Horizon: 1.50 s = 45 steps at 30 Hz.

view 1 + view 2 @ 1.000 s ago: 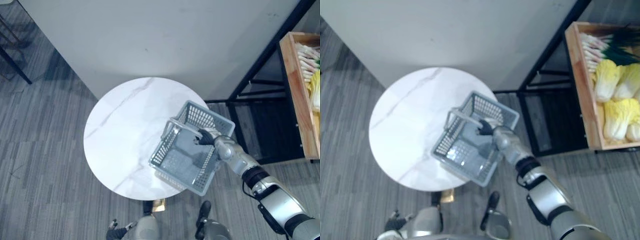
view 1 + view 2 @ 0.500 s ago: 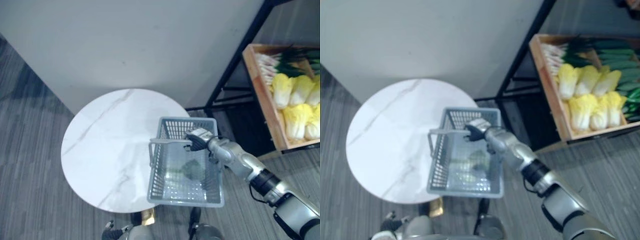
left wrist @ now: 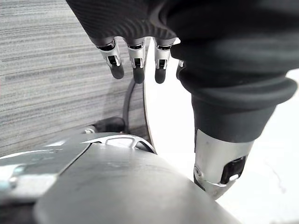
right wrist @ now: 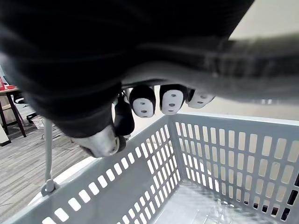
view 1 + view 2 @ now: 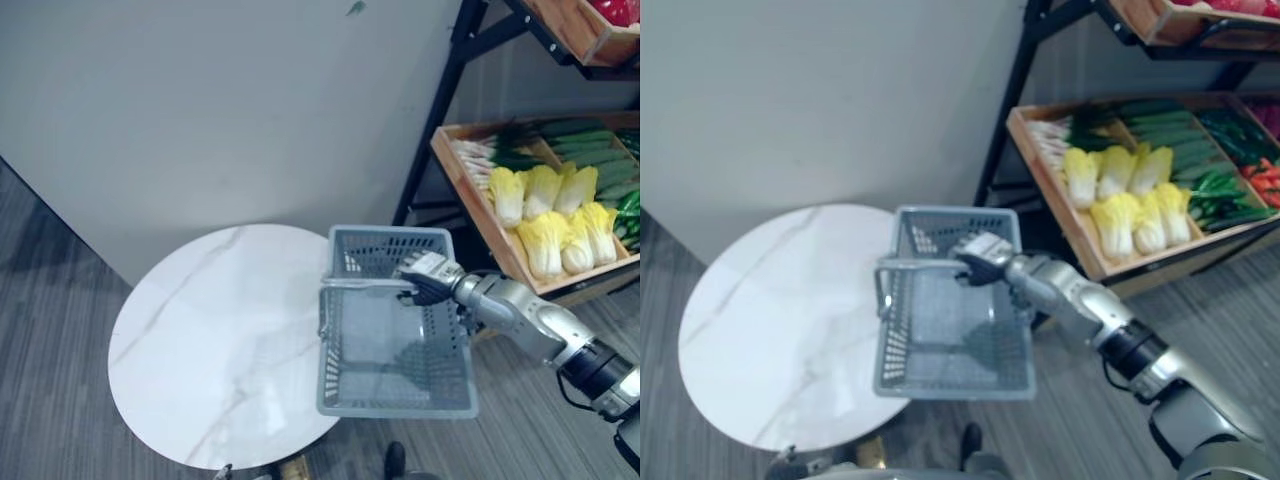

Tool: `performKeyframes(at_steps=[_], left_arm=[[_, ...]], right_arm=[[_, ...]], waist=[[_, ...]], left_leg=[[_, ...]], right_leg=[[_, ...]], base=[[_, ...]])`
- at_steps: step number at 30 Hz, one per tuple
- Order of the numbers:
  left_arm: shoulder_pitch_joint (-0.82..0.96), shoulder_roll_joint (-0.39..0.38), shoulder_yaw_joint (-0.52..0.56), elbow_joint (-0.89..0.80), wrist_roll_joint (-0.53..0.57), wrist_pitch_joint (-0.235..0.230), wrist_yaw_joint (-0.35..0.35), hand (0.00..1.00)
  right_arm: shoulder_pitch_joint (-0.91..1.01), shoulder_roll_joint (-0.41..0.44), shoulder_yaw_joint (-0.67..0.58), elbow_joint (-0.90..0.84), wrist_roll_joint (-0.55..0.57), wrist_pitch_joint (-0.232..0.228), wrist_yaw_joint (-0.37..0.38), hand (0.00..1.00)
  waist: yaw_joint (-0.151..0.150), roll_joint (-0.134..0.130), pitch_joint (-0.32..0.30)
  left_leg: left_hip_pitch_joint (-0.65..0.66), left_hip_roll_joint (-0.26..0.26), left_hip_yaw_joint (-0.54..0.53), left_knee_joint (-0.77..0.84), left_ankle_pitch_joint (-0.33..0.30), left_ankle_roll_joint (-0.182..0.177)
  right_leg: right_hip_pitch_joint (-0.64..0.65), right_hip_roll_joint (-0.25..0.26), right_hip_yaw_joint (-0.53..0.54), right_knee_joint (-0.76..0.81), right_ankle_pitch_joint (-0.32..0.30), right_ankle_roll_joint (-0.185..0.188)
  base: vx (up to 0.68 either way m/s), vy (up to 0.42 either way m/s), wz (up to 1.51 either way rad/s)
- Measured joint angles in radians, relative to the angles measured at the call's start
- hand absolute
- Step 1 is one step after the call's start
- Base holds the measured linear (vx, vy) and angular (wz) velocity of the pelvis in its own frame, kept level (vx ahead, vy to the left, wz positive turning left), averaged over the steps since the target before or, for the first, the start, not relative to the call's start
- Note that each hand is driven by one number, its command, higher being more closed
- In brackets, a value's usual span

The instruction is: Pick vegetable in the basket

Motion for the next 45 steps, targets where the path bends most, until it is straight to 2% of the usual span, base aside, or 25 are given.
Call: performKeyframes(at_steps=[8,10,12,14,15,16,17,19,20,21,22,23,25,26,27,28,29,30,32,34,35,36,37,40,45], left_arm=[[0.011,-0.010,-0.004,-0.001,0.000,-0.001,0.000,0.00],[0.010,-0.007,-0.002,-0.003,-0.001,-0.003,0.001,0.00],[0.014,-0.015,0.002,-0.013,-0.001,-0.006,0.001,0.00],[0.032,-0.058,0.005,-0.018,-0.001,-0.008,-0.001,0.00],[0.038,-0.073,0.003,-0.011,-0.001,-0.007,-0.005,0.00],[0.035,-0.069,0.002,-0.010,0.000,-0.008,-0.007,0.00],[0.023,-0.033,-0.004,-0.008,0.000,-0.009,-0.012,0.00],[0.015,-0.009,-0.019,-0.006,0.008,-0.005,-0.011,0.00],[0.017,0.005,-0.029,-0.006,0.023,-0.007,-0.010,0.00],[0.002,0.019,-0.049,-0.002,0.039,-0.006,-0.010,0.00],[-0.004,0.013,-0.065,0.000,0.040,-0.006,-0.011,0.00],[-0.017,0.001,-0.078,-0.001,0.060,-0.013,-0.012,0.00],[-0.018,0.008,-0.101,0.000,0.069,-0.012,-0.015,0.00],[-0.020,0.016,-0.108,-0.003,0.068,-0.011,-0.018,0.00],[-0.034,0.011,-0.103,0.002,0.068,-0.005,-0.019,0.00],[-0.032,0.007,-0.101,0.009,0.068,-0.003,-0.020,0.00],[-0.039,0.001,-0.096,0.025,0.068,-0.003,-0.027,0.00],[-0.037,0.005,-0.110,0.029,0.068,-0.004,-0.028,0.00],[-0.031,0.015,-0.111,0.036,0.064,-0.003,-0.026,0.00],[-0.034,0.018,-0.110,0.030,0.060,-0.003,-0.025,0.00],[-0.044,0.015,-0.111,0.030,0.060,-0.003,-0.025,0.00],[-0.043,0.016,-0.111,0.030,0.060,-0.003,-0.025,0.00],[-0.040,0.006,-0.110,0.034,0.059,-0.003,-0.023,0.00],[-0.051,0.007,-0.113,0.046,0.059,-0.002,-0.025,0.00],[-0.058,-0.009,-0.112,0.057,0.059,-0.003,-0.024,0.00]], right_arm=[[0.136,-0.069,-0.071,-0.008,-0.001,-0.008,-0.021,1.00],[0.136,-0.077,-0.071,-0.009,-0.001,-0.009,-0.036,1.00],[0.129,-0.087,-0.071,-0.022,-0.002,-0.010,-0.043,1.00],[0.099,-0.111,-0.073,-0.052,-0.006,-0.030,-0.088,1.00],[0.108,-0.125,-0.103,-0.072,-0.010,-0.043,-0.115,1.00],[0.122,-0.124,-0.123,-0.080,-0.010,-0.042,-0.123,1.00],[0.185,-0.124,-0.188,-0.112,-0.015,-0.045,-0.142,1.00],[0.257,-0.124,-0.261,-0.151,-0.033,-0.042,-0.155,1.00],[0.278,-0.123,-0.285,-0.172,-0.051,-0.040,-0.170,1.00],[0.294,-0.115,-0.310,-0.187,-0.051,-0.035,-0.194,1.00],[0.294,-0.112,-0.309,-0.187,-0.052,-0.027,-0.201,1.00],[0.285,-0.103,-0.306,-0.190,-0.054,-0.022,-0.211,1.00],[0.280,-0.096,-0.298,-0.186,-0.054,-0.024,-0.216,1.00],[0.273,-0.093,-0.293,-0.175,-0.077,-0.025,-0.220,1.00],[0.247,-0.071,-0.292,-0.155,-0.090,-0.023,-0.220,1.00],[0.243,-0.054,-0.293,-0.147,-0.091,-0.019,-0.220,1.00],[0.241,-0.043,-0.281,-0.144,-0.092,-0.016,-0.222,1.00],[0.242,-0.039,-0.262,-0.133,-0.094,-0.019,-0.224,1.00],[0.243,-0.006,-0.253,-0.116,-0.133,-0.023,-0.225,1.00],[0.243,0.007,-0.253,-0.116,-0.145,-0.022,-0.226,1.00],[0.242,0.016,-0.252,-0.117,-0.162,-0.021,-0.227,1.00],[0.243,0.017,-0.246,-0.116,-0.167,-0.020,-0.227,1.00],[0.245,0.017,-0.228,-0.117,-0.168,-0.020,-0.227,1.00],[0.249,0.019,-0.216,-0.124,-0.169,-0.020,-0.227,1.00],[0.318,0.012,-0.217,-0.125,-0.169,-0.016,-0.229,1.00]], waist=[[-0.004,0.012,-0.008],[-0.005,0.013,-0.008],[0.014,0.031,-0.005],[0.043,0.080,0.001],[0.026,0.116,-0.001],[0.013,0.119,-0.001],[-0.008,0.063,0.026],[-0.020,0.024,0.031],[-0.032,0.006,0.023],[-0.042,0.010,0.029],[-0.050,0.036,0.029],[-0.039,0.058,0.037],[-0.032,0.058,0.040],[-0.024,0.045,0.040],[-0.024,0.049,0.045],[-0.023,0.080,0.037],[-0.012,0.080,0.044],[-0.022,0.074,0.040],[-0.011,0.053,0.023],[0.002,0.033,0.010],[0.001,0.033,0.009],[0.001,0.041,0.009],[0.002,0.061,-0.007],[-0.002,0.070,-0.012],[-0.023,0.116,-0.012]], left_leg=[[0.004,-0.004,0.000,0.005,-0.002,-0.002],[-0.034,0.026,0.002,0.132,-0.068,-0.017],[-0.095,0.064,-0.121,0.347,-0.184,-0.010],[-0.121,0.042,-0.403,0.502,-0.239,-0.006],[-0.115,0.050,-0.433,0.498,-0.291,-0.006],[-0.111,0.045,-0.428,0.484,-0.302,-0.023],[-0.103,0.002,-0.396,0.478,-0.293,-0.005],[-0.111,-0.039,-0.364,0.478,-0.289,0.024],[-0.125,-0.063,-0.332,0.491,-0.291,0.044],[-0.134,-0.070,-0.297,0.482,-0.266,0.073],[-0.137,-0.055,-0.278,0.458,-0.244,0.095],[-0.119,-0.034,-0.210,0.397,-0.206,0.086],[-0.079,-0.041,-0.136,0.372,-0.189,0.091],[-0.066,-0.058,-0.086,0.385,-0.197,0.101],[-0.073,-0.047,-0.040,0.376,-0.198,0.113],[-0.070,-0.017,-0.013,0.343,-0.181,0.123],[-0.044,-0.007,0.068,0.279,-0.143,0.117],[-0.019,-0.011,0.110,0.253,-0.126,0.122],[-0.029,-0.006,0.198,0.262,-0.121,0.120],[-0.057,0.009,0.255,0.289,-0.120,0.118],[-0.077,0.033,0.285,0.311,-0.113,0.109],[-0.079,0.042,0.303,0.310,-0.105,0.106],[-0.089,0.061,0.330,0.292,-0.078,0.104],[-0.102,0.093,0.419,0.315,-0.043,0.082],[-0.101,0.231,0.405,0.448,-0.004,0.064]], right_leg=[[0.006,-0.005,0.000,-0.003,0.000,0.000],[0.011,0.005,0.016,0.003,0.000,0.000],[0.011,0.031,0.063,0.019,-0.003,-0.005],[-0.036,0.084,0.149,0.075,-0.006,-0.010],[-0.061,0.117,0.170,0.101,-0.008,-0.010],[-0.077,0.116,0.179,0.116,-0.007,-0.009],[-0.093,0.085,0.219,0.123,0.001,0.005],[-0.111,0.051,0.259,0.111,0.010,0.016],[-0.132,0.033,0.274,0.092,0.011,-0.019],[-0.145,0.016,0.232,0.066,-0.072,-0.148],[-0.147,0.013,0.179,0.063,-0.139,-0.208],[-0.212,0.004,0.075,0.216,-0.116,-0.169],[-0.210,-0.028,-0.065,0.490,-0.122,-0.180],[-0.175,-0.050,-0.143,0.515,-0.135,-0.202],[-0.172,-0.007,-0.162,0.415,-0.075,-0.251],[-0.142,0.028,-0.143,0.323,-0.028,-0.254],[-0.143,0.007,-0.183,0.436,-0.091,-0.263],[-0.113,-0.050,-0.231,0.564,-0.156,-0.223],[-0.037,-0.135,-0.245,0.587,-0.155,-0.200],[-0.023,-0.167,-0.240,0.526,-0.140,-0.175],[-0.019,-0.141,-0.232,0.446,-0.139,-0.136],[-0.017,-0.121,-0.227,0.405,-0.134,-0.127],[-0.008,-0.079,-0.201,0.294,-0.106,-0.083],[0.050,-0.017,-0.163,0.025,-0.090,-0.021],[0.124,0.095,-0.156,-0.069,-0.054,-0.053]], base=[[0.03,0.009,0.00],[0.01,-0.029,-0.26],[-0.06,-0.033,-0.79],[-0.14,0.099,-1.42],[-0.14,0.187,-0.93],[-0.20,0.264,-0.68],[-0.18,0.190,-0.40],[-0.21,0.204,-0.46],[-0.19,0.262,-0.73],[-0.14,0.226,-0.73],[-0.14,0.168,-0.98],[-0.08,0.132,-1.18],[-0.05,0.127,-1.22],[-0.13,0.121,-1.31],[-0.17,0.107,-1.44],[-0.28,0.044,-1.61],[-0.21,0.003,-1.37],[-0.19,-0.017,-1.54],[-0.06,-0.042,-1.26],[-0.08,-0.152,-1.07],[-0.11,-0.217,-1.01],[-0.13,-0.252,-1.13],[-0.09,-0.201,-1.21],[-0.12,-0.357,-1.12],[-0.05,-0.289,-0.31]])
